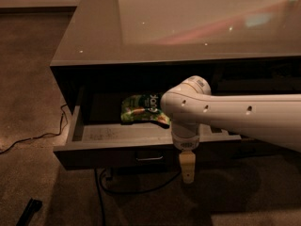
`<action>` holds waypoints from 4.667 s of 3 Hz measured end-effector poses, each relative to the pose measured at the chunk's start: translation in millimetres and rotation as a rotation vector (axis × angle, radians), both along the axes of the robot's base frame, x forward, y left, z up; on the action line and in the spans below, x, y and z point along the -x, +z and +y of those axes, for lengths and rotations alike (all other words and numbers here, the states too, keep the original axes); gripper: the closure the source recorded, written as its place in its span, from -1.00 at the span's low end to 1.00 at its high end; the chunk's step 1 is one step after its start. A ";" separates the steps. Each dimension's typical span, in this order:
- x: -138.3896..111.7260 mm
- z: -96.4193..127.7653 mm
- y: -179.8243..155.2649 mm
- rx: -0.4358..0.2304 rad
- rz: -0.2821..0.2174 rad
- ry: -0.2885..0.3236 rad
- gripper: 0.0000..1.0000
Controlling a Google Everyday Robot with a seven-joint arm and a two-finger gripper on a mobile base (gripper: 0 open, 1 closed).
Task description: Open top drawer
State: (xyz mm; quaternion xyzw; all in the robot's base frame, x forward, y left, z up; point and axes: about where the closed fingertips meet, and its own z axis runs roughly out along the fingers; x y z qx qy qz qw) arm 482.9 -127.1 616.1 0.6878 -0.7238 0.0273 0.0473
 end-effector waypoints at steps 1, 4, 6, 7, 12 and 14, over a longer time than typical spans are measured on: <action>3.5 -5.0 10.7 -0.015 -0.035 -0.010 -1.00; 9.3 -34.7 95.6 -0.133 -0.311 -0.063 -1.00; 13.6 -41.9 107.0 -0.165 -0.375 -0.096 -0.63; 6.2 -37.5 118.7 -0.193 -0.439 -0.097 -0.16; -70.7 33.5 89.3 -0.225 -0.507 0.081 1.00; -91.0 40.5 50.5 -0.153 -0.437 0.109 1.00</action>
Offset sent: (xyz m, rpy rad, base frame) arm -0.0167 -0.0285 0.0751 0.0914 -0.2312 -0.0564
